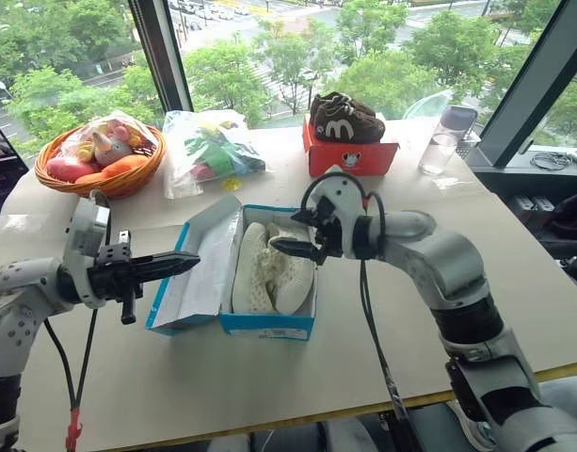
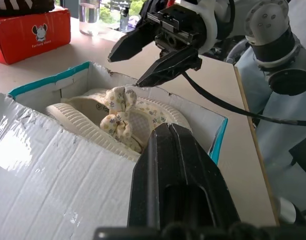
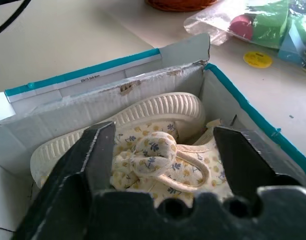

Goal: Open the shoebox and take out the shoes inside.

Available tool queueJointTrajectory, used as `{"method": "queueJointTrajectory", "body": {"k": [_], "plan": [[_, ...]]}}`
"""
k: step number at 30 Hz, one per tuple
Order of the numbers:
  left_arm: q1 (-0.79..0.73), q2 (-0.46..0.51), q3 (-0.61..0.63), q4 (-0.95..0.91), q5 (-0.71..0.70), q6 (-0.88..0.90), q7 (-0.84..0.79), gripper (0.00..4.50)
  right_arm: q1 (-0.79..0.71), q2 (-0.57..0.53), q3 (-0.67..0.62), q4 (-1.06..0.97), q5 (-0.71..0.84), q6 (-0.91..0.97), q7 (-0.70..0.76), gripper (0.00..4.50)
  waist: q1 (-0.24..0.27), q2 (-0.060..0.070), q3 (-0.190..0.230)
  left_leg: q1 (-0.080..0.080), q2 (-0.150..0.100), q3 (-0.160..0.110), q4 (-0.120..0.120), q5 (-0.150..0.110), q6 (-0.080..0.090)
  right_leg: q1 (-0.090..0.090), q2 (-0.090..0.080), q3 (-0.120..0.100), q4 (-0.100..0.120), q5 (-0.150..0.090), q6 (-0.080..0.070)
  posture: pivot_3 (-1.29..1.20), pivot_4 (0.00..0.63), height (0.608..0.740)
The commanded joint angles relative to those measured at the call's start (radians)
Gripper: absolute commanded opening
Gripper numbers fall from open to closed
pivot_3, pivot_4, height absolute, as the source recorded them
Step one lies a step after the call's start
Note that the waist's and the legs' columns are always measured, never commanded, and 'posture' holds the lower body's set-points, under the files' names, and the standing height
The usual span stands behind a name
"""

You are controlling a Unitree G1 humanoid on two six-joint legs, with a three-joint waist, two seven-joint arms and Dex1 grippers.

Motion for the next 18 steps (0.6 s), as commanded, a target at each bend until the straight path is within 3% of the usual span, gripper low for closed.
{"method": "queueJointTrajectory", "body": {"k": [1, 4, 8, 14, 18], "plan": [[-0.012, 0.005, 0.01, -0.015, -0.008, -0.003, 0.004, 0.0, -0.064, -0.069, 0.057, -0.037, -0.056, -0.119, 0.11, 4.48, -0.001, 0.0, 0.0, 0.0, 0.0, 0.0, 0.0, 0.0, 0.0, 0.0, 0.0, 0.0, 0.0, -0.002, 0.004, 0.0, 0.15, 0.74], [-0.028, 0.007, -0.005, 0.001, 0.0, -0.005, -0.002, 0.0, -0.14, -0.128, 0.13, -0.034, -0.124, -0.205, 0.212, 4.48, 0.0, 0.0, 0.0, 0.0, 0.0, 0.0, 0.0, 0.0, 0.0, 0.0, 0.0, 0.0, 0.0, -0.004, 0.006, 0.0, 0.15, 0.74], [-0.046, 0.004, -0.042, 0.019, 0.026, -0.018, -0.01, 0.0, -0.293, -0.065, 0.177, 0.07, -0.144, -0.074, 0.227, 4.48, -0.005, 0.0, 0.0, 0.001, 0.0, 0.0, 0.0, 0.0, 0.0, 0.0, 0.0, 0.0, 0.0, -0.004, 0.006, 0.0, 0.15, 0.74], [-0.054, -0.003, -0.061, 0.022, 0.034, -0.017, -0.011, 0.0, -0.326, 0.009, 0.211, 0.093, -0.108, 0.072, 0.263, 4.48, 0.004, 0.0, 0.0, -0.001, 0.0, 0.0, 0.0, 0.0, 0.0, -0.001, -0.001, 0.0, 0.0, 0.001, -0.001, 0.0, 0.15, 0.74], [-0.052, -0.007, -0.068, 0.018, 0.034, -0.015, -0.009, 0.0, -0.327, 0.039, 0.261, 0.172, -0.154, 0.045, 0.258, 4.48, 0.004, 0.0, 0.0, -0.001, -0.001, 0.0, 0.001, 0.0, 0.0, -0.001, -0.001, 0.0, 0.001, 0.001, -0.001, 0.0, 0.15, 0.74]]}}
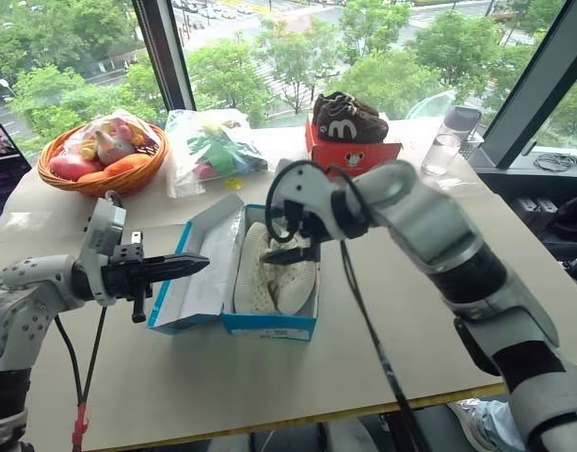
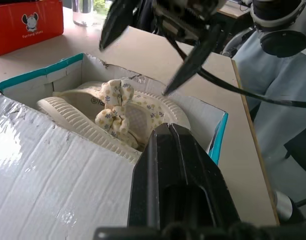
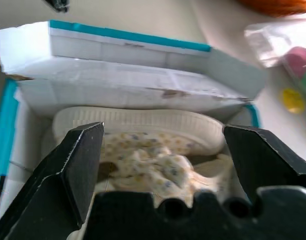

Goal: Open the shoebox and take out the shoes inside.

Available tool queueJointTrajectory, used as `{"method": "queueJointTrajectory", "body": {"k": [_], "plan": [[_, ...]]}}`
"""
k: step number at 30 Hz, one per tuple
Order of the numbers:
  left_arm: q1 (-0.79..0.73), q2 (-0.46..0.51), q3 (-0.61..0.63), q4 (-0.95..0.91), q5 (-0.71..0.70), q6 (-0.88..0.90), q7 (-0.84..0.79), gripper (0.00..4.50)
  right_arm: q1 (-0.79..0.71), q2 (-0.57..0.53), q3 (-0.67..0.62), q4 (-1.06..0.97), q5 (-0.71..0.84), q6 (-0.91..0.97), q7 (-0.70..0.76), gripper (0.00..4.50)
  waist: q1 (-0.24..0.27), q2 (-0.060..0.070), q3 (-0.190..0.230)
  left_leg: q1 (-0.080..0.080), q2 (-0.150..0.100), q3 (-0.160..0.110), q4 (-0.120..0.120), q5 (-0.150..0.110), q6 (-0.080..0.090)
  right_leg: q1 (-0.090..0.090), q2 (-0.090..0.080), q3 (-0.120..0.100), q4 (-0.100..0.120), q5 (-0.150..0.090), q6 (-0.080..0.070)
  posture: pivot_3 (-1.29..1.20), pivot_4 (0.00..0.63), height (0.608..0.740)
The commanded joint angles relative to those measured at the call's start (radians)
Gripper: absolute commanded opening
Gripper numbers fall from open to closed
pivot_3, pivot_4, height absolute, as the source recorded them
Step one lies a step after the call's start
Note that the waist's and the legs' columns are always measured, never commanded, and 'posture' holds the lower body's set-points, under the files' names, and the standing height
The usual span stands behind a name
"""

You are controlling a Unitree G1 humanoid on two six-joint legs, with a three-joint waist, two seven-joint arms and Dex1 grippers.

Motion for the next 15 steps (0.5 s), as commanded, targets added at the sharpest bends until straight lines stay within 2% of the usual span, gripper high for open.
{"method": "queueJointTrajectory", "body": {"k": [1, 10, 14, 15], "plan": [[-0.011, -0.004, 0.004, -0.015, 0.0, -0.012, -0.002, 0.0, -0.023, 0.02, 0.031, 0.067, -0.047, -0.038, -0.001, 4.48, -0.001, 0.0, 0.0, 0.0, 0.0, 0.0, 0.0, 0.0, 0.0, 0.0, 0.0, 0.0, 0.0, 0.0, 0.0, 0.0, 0.15, 0.74], [-0.005, -0.025, -0.006, -0.028, 0.005, -0.015, 0.012, 0.0, -0.041, 0.053, 0.158, 0.395, -0.258, -0.343, 0.018, 4.48, -0.004, 0.0, 0.0, 0.001, 0.0, 0.0, 0.0, 0.0, 0.0, 0.0, 0.0, 0.0, 0.0, 0.0, 0.0, 0.0, 0.15, 0.74], [0.003, -0.028, 0.0, -0.037, 0.002, -0.013, 0.019, 0.0, -0.02, 0.064, 0.158, 0.449, -0.285, -0.409, 0.059, 4.48, -0.003, 0.0, 0.0, 0.002, 0.0, 0.0, 0.0, 0.0, 0.0, 0.001, 0.0, 0.0, 0.001, 0.0, 0.0, 0.0, 0.15, 0.74], [0.004, -0.027, 0.002, -0.038, 0.003, -0.012, 0.021, 0.0, -0.017, 0.066, 0.153, 0.449, -0.287, -0.414, 0.067, 4.24, -0.001, 0.0, 0.0, 0.002, 0.0, 0.0, 0.0, 0.0, 0.0, 0.002, 0.0, 0.0, 0.001, 0.0, 0.0, 0.0, 0.15, 0.74]]}}
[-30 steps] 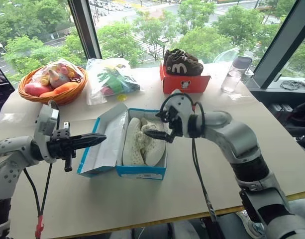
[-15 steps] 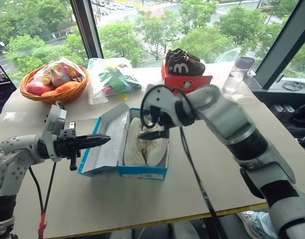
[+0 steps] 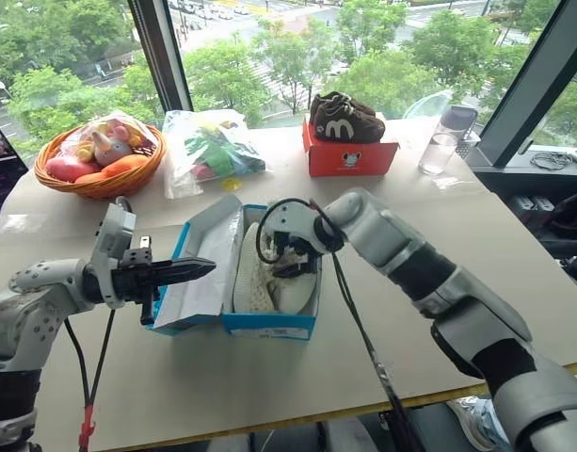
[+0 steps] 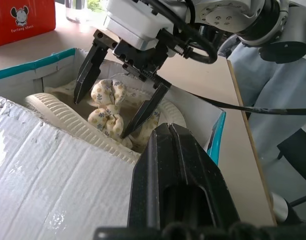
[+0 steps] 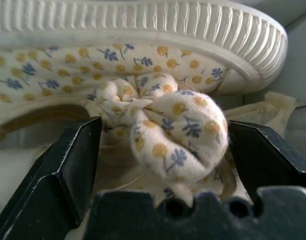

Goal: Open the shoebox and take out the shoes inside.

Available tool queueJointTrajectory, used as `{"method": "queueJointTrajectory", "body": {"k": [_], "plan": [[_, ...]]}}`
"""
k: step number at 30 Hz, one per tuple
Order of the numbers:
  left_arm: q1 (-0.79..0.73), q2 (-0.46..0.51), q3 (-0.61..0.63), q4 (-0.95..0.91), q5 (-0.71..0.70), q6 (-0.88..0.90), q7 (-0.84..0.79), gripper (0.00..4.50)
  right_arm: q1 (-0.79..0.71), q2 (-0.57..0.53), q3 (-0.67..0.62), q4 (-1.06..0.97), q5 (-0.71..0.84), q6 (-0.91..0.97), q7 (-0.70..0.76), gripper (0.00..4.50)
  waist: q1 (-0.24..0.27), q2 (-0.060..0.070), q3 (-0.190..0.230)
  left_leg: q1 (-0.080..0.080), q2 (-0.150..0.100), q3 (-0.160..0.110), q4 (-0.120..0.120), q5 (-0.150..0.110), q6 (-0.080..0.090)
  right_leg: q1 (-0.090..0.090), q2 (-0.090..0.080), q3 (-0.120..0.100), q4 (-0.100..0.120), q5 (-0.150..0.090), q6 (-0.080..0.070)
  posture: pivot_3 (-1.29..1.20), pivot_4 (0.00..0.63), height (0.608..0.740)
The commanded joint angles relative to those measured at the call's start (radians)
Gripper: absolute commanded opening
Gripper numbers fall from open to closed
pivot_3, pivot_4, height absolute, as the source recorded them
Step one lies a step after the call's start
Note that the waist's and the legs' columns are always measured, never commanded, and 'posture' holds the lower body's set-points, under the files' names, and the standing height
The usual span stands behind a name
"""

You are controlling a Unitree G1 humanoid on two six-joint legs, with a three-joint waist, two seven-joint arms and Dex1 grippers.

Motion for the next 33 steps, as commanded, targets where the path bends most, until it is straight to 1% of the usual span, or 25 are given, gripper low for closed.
{"method": "queueJointTrajectory", "body": {"k": [1, 2, 3, 4, 5, 7, 8, 9, 10, 12, 13, 20, 22, 24, 33], "plan": [[0.005, 0.005, 0.023, -0.033, -0.004, -0.012, 0.006, 0.0, 0.003, 0.001, -0.01, 0.025, -0.044, -0.041, 0.033, 3.98, 0.003, 0.0, 0.0, 0.001, 0.0, 0.0, 0.0, 0.0, 0.0, 0.001, 0.0, 0.0, 0.0, 0.0, 0.0, 0.0, 0.15, 0.74], [0.006, 0.006, 0.023, -0.033, -0.003, -0.013, 0.007, 0.0, 0.005, 0.003, -0.015, 0.024, -0.045, -0.042, 0.039, 3.74, 0.003, 0.0, 0.0, 0.001, 0.0, 0.0, 0.0, 0.0, 0.0, 0.002, 0.0, 0.0, 0.0, 0.0, 0.0, 0.0, 0.15, 0.74], [0.007, 0.006, 0.024, -0.034, -0.004, -0.012, 0.008, 0.0, 0.006, 0.006, -0.02, 0.021, -0.046, -0.042, 0.044, 3.3, 0.002, 0.0, 0.0, 0.001, 0.0, 0.0, 0.001, 0.0, 0.0, 0.001, 0.0, 0.0, 0.0, 0.0, 0.0, 0.0, 0.15, 0.74], [0.007, 0.007, 0.025, -0.035, -0.005, -0.011, 0.009, 0.0, 0.008, 0.007, -0.024, 0.015, -0.049, -0.041, 0.049, 3.16, 0.002, 0.0, 0.0, 0.001, 0.0, 0.0, 0.001, 0.0, 0.0, 0.001, 0.0, 0.0, 0.0, 0.0, 0.0, 0.0, 0.15, 0.74], [0.008, 0.007, 0.025, -0.036, -0.006, -0.01, 0.009, 0.0, 0.009, 0.008, -0.029, 0.01, -0.051, -0.039, 0.054, 2.78, 0.002, 0.0, 0.0, 0.001, 0.0, 0.0, 0.0, 0.0, 0.0, 0.001, 0.0, 0.0, 0.0, 0.0, 0.0, 0.0, 0.15, 0.74], [0.008, 0.008, 0.025, -0.036, -0.004, -0.011, 0.012, 0.0, 0.011, 0.011, -0.036, 0.005, -0.055, -0.036, 0.06, 2.2, 0.001, 0.0, 0.0, 0.001, 0.0, 0.0, 0.0, 0.0, 0.0, 0.001, 0.0, 0.0, 0.0, 0.0, 0.0, 0.0, 0.15, 0.74], [0.008, 0.009, 0.025, -0.036, -0.005, -0.011, 0.013, 0.0, 0.012, 0.012, -0.039, 0.005, -0.057, -0.035, 0.062, 1.81, 0.001, 0.0, 0.0, 0.001, 0.0, 0.0, 0.0, 0.0, 0.0, 0.001, 0.0, 0.0, 0.0, 0.0, 0.0, 0.0, 0.15, 0.74], [0.007, 0.009, 0.026, -0.036, -0.007, -0.01, 0.013, 0.0, 0.013, 0.013, -0.041, 0.005, -0.059, -0.034, 0.064, 1.57, 0.001, 0.0, 0.0, 0.001, 0.0, 0.0, 0.0, 0.0, 0.0, 0.001, 0.0, 0.0, 0.0, 0.0, 0.0, 0.0, 0.15, 0.74], [0.006, 0.01, 0.027, -0.036, -0.007, -0.009, 0.014, 0.0, 0.014, 0.014, -0.043, 0.005, -0.061, -0.033, 0.065, 1.18, 0.001, 0.0, 0.0, 0.001, 0.0, 0.0, 0.0, 0.0, 0.0, 0.001, 0.0, 0.0, 0.0, 0.0, 0.0, 0.0, 0.15, 0.74], [0.005, 0.011, 0.026, -0.036, -0.005, -0.011, 0.015, 0.0, 0.016, 0.016, -0.047, 0.005, -0.066, -0.033, 0.065, 0.59, 0.001, 0.0, 0.0, 0.001, 0.0, 0.0, 0.0, 0.0, 0.0, 0.001, 0.0, 0.0, 0.0, 0.0, 0.0, 0.0, 0.15, 0.74], [0.004, 0.011, 0.026, -0.035, -0.005, -0.011, 0.015, 0.0, 0.017, 0.017, -0.049, 0.006, -0.069, -0.032, 0.065, 0.38, 0.001, 0.0, 0.0, 0.001, 0.0, 0.0, 0.0, 0.0, 0.0, 0.001, 0.0, 0.0, 0.0, 0.0, 0.0, 0.0, 0.15, 0.74], [-0.001, 0.015, 0.024, -0.032, -0.002, -0.011, 0.016, 0.0, 0.033, 0.024, -0.065, 0.003, -0.085, -0.03, 0.081, 0.38, 0.001, 0.0, 0.0, 0.001, 0.0, 0.0, 0.0, 0.0, 0.0, 0.001, 0.0, 0.0, 0.0, 0.0, 0.0, 0.0, 0.15, 0.74], [-0.004, 0.016, 0.024, -0.029, 0.0, -0.011, 0.016, 0.0, 0.037, 0.028, -0.073, 0.001, -0.083, -0.03, 0.083, 0.19, 0.001, 0.0, 0.0, 0.001, 0.0, 0.0, 0.0, 0.0, 0.0, 0.001, 0.0, 0.0, 0.0, 0.0, 0.0, 0.0, 0.15, 0.74], [-0.006, 0.017, 0.023, -0.025, 0.002, -0.012, 0.016, 0.0, 0.041, 0.032, -0.079, -0.007, -0.081, -0.029, 0.087, 0.16, 0.001, 0.0, 0.0, 0.001, 0.0, 0.0, 0.0, 0.0, 0.0, 0.001, 0.0, 0.0, 0.0, 0.0, 0.0, 0.0, 0.15, 0.74], [-0.014, 0.017, 0.023, -0.017, 0.01, -0.013, 0.014, 0.0, 0.046, 0.041, -0.106, -0.043, -0.071, -0.01, 0.111, 0.15, -0.001, 0.0, 0.0, 0.001, 0.0, 0.0, 0.0, 0.0, 0.0, 0.001, 0.0, 0.0, 0.0, 0.0, 0.0, 0.0, 0.15, 0.74]]}}
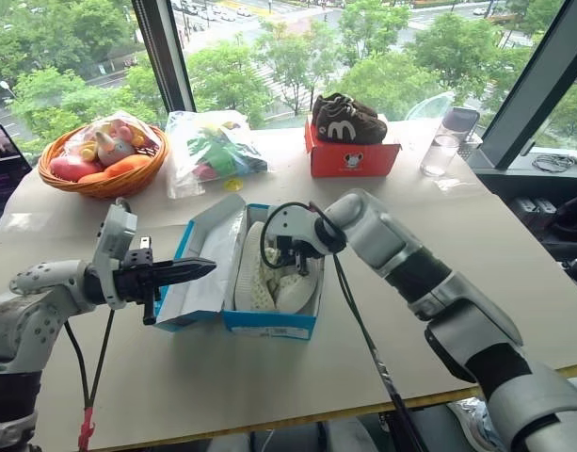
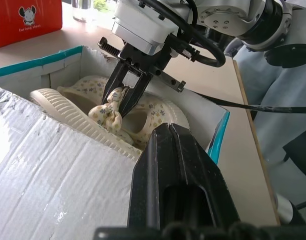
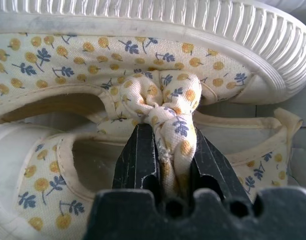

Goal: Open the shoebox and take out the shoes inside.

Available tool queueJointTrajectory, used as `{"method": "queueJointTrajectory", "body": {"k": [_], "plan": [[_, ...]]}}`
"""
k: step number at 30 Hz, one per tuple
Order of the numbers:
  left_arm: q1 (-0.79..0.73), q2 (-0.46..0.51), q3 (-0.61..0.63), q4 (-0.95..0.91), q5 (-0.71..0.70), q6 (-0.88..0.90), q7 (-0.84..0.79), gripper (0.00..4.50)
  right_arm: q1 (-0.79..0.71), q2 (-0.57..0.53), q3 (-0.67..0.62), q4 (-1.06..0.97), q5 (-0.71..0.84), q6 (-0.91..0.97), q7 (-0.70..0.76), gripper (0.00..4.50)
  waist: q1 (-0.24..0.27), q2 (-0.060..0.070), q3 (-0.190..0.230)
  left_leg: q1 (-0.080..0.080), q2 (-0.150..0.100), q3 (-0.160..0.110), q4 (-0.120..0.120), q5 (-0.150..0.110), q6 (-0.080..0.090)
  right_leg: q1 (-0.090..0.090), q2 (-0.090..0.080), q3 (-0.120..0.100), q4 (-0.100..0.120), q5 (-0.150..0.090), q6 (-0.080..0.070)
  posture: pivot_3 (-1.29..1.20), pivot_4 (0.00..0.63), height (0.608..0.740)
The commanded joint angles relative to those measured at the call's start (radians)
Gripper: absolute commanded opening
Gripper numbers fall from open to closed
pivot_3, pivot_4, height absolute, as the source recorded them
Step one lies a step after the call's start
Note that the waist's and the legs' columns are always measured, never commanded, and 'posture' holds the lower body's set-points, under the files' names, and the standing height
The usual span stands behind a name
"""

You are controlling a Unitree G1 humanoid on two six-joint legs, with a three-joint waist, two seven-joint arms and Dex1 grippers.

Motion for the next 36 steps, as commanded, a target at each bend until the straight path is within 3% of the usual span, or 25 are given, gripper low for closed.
{"method": "queueJointTrajectory", "body": {"k": [1, 12, 19, 36], "plan": [[-0.017, 0.017, 0.022, -0.01, 0.003, -0.015, -0.004, 0.0, -0.003, 0.01, -0.031, -0.036, 0.01, 0.021, 0.02, 0.15, 0.0, 0.0, 0.0, 0.0, 0.0, 0.0, 0.0, 0.0, 0.0, 0.0, 0.0, 0.0, 0.0, 0.0, 0.0, 0.0, 0.15, 0.74], [-0.032, 0.016, 0.02, -0.002, 0.015, -0.013, -0.007, 0.0, -0.024, 0.05, -0.256, -0.138, 0.193, 0.187, -0.001, 0.15, -0.002, 0.0, 0.0, -0.001, 0.0, 0.0, 0.0, 0.0, 0.0, -0.001, 0.0, 0.0, 0.001, 0.0, 0.0, 0.0, 0.15, 0.74], [-0.035, 0.02, 0.014, -0.002, 0.019, -0.011, -0.012, 0.0, -0.05, 0.07, -0.406, -0.137, 0.28, 0.26, -0.108, 0.15, -0.001, 0.0, 0.0, -0.001, 0.0, 0.0, 0.0, 0.0, 0.0, -0.002, 0.0, 0.0, 0.001, 0.0, 0.0, 0.0, 0.15, 0.74], [-0.05, 0.03, 0.01, 0.015, 0.025, -0.006, -0.025, 0.0, 0.02, 0.095, -0.627, -0.219, 0.447, 0.323, -0.342, 0.15, -0.002, 0.0, 0.0, -0.002, 0.0, 0.0, 0.0, 0.0, 0.0, -0.002, 0.0, 0.0, 0.001, 0.0, -0.001, 0.0, 0.15, 0.74]]}}
